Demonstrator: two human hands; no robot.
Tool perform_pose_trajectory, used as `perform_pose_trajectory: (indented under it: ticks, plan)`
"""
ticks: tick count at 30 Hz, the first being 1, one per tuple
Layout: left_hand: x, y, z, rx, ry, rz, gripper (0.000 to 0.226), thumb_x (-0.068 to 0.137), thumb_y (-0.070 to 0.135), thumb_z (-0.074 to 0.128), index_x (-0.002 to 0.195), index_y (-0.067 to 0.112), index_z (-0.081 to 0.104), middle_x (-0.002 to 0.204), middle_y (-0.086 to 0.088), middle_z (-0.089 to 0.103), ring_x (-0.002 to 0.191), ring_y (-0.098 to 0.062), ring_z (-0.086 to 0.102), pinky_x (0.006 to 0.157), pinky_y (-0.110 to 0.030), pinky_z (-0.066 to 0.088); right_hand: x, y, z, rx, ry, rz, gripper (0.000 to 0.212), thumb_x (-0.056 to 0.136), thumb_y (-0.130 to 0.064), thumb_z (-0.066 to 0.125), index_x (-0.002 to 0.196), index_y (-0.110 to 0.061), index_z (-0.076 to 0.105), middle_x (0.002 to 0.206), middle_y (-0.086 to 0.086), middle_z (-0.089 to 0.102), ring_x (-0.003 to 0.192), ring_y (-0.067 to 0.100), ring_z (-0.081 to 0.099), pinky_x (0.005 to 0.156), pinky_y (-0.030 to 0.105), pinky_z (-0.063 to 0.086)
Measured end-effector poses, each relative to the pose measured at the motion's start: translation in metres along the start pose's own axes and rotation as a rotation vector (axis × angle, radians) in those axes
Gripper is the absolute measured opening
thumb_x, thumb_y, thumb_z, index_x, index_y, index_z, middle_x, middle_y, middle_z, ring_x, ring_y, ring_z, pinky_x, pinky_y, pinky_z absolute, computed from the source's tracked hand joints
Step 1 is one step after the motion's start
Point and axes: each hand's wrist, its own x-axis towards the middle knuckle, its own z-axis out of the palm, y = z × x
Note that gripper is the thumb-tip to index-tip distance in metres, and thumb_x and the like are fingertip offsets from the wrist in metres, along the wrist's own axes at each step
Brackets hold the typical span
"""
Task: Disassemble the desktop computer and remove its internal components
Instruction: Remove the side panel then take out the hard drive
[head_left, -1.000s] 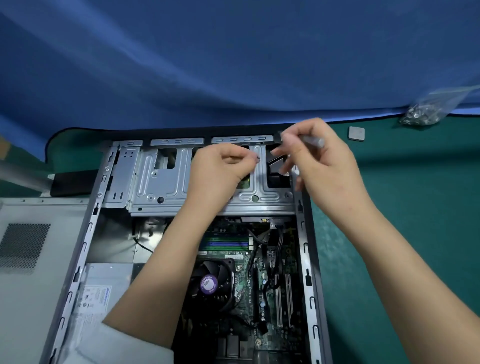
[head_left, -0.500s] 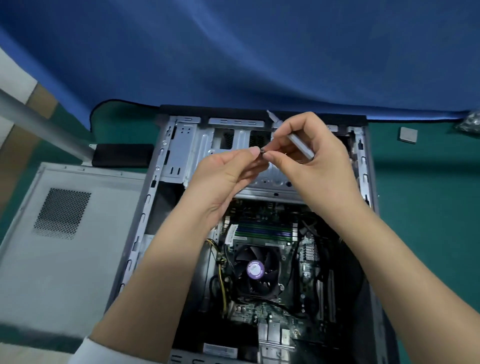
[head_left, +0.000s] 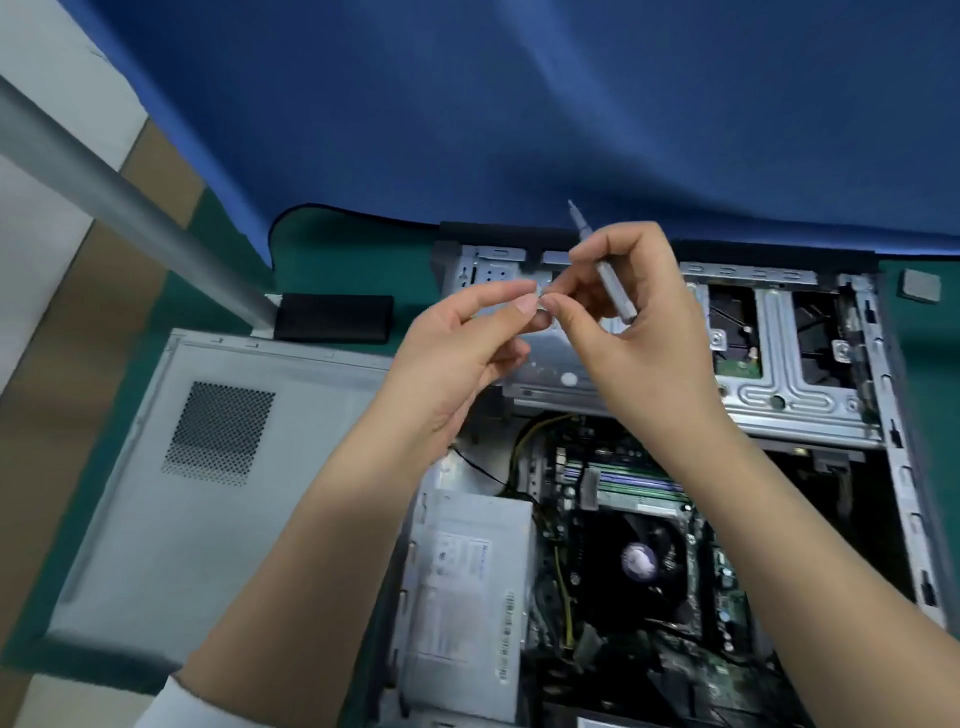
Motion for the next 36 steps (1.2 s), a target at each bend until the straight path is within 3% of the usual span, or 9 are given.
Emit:
perform_pose_trajectory:
  ticks: [4,9,13,16,18,22,24,28,36]
  plan:
    - [0.001,0.006,-0.031,0.137,-0.006,0.093,0.009,0.089,0.023,0.064,0.094,0.026,0.071,0.093,0.001,0.074,0.071,-0.003,0.063,0.078,-0.023,0.05,0.007,-0.003,0.027,-0.046,-0.028,-0.019,0.035,0.085,-0.013,0.066,0.096,-0.038,0.044,0.087,-0.017,0.062,0.076,0.002,0.061,0.066,0.016,0.047]
    - [0.006,0.006,-0.062,0.139,0.045,0.211,0.007,0.084,0.017,0.069,0.091,0.02,0.069,0.091,0.0,0.075,0.082,-0.008,0.067,0.072,-0.017,0.05,0.012,-0.005,0.059,0.068,-0.061,0.043,0.027,0.086,-0.008,0.066,0.098,-0.026,0.05,0.086,-0.013,0.066,0.085,0.003,0.064,0.077,0.022,0.05]
    - [0.014,0.004,-0.086,0.164,0.137,0.29,0.011,0.085,0.017,0.07,0.093,0.024,0.069,0.087,0.001,0.075,0.086,-0.012,0.068,0.075,-0.02,0.052,0.017,-0.004,0.08,0.104,-0.119,0.078,0.02,0.089,-0.008,0.061,0.098,-0.023,0.052,0.088,-0.012,0.069,0.08,0.0,0.063,0.071,0.012,0.045]
    - [0.025,-0.005,-0.104,0.238,0.197,0.331,0.011,0.085,0.012,0.069,0.087,0.023,0.07,0.083,0.001,0.074,0.085,-0.011,0.069,0.072,-0.017,0.051,0.029,0.01,0.082,-0.116,-0.118,0.054,0.009,0.095,-0.022,0.054,0.096,-0.03,0.049,0.087,-0.008,0.066,0.075,0.005,0.057,0.066,0.02,0.042]
    - [0.036,-0.016,-0.118,0.362,0.25,0.319,0.013,0.083,0.012,0.071,0.081,0.025,0.07,0.079,0.003,0.073,0.081,-0.012,0.068,0.073,-0.018,0.052,0.037,0.026,0.078,-0.332,-0.117,0.02,0.005,0.097,-0.024,0.047,0.099,-0.029,0.047,0.091,-0.008,0.06,0.087,0.011,0.052,0.069,0.028,0.039]
    - [0.061,-0.047,-0.143,0.633,0.296,0.221,0.007,0.084,0.019,0.071,0.08,0.025,0.069,0.074,0.012,0.068,0.072,-0.001,0.062,0.068,-0.014,0.046,0.038,0.05,0.081,-0.549,-0.142,-0.096,0.012,0.098,-0.02,0.044,0.105,-0.019,0.053,0.099,-0.018,0.046,0.098,0.011,0.044,0.075,0.027,0.036]
    - [0.073,-0.061,-0.147,0.785,0.296,0.212,0.001,0.085,0.02,0.069,0.085,0.021,0.07,0.077,0.012,0.067,0.076,-0.006,0.062,0.068,-0.016,0.048,0.038,0.055,0.083,-0.573,-0.124,-0.111,0.012,0.098,-0.021,0.043,0.105,-0.02,0.053,0.099,-0.018,0.047,0.098,0.01,0.044,0.074,0.029,0.037]
    - [0.094,-0.076,-0.142,1.128,0.268,0.276,0.01,0.089,0.021,0.064,0.094,0.016,0.071,0.094,0.002,0.064,0.094,-0.018,0.052,0.076,-0.032,0.046,0.042,0.058,0.084,-0.586,-0.092,-0.121,0.011,0.098,-0.021,0.043,0.105,-0.021,0.052,0.096,-0.017,0.047,0.094,0.01,0.044,0.07,0.03,0.038]
    - [0.116,-0.082,-0.131,1.181,0.263,0.192,0.016,0.092,0.02,0.058,0.103,0.02,0.069,0.101,0.0,0.068,0.104,-0.02,0.048,0.077,-0.038,0.048,0.041,0.059,0.083,-0.622,-0.088,-0.145,0.011,0.097,-0.018,0.044,0.104,-0.019,0.053,0.099,-0.007,0.058,0.093,0.013,0.045,0.068,0.033,0.042]
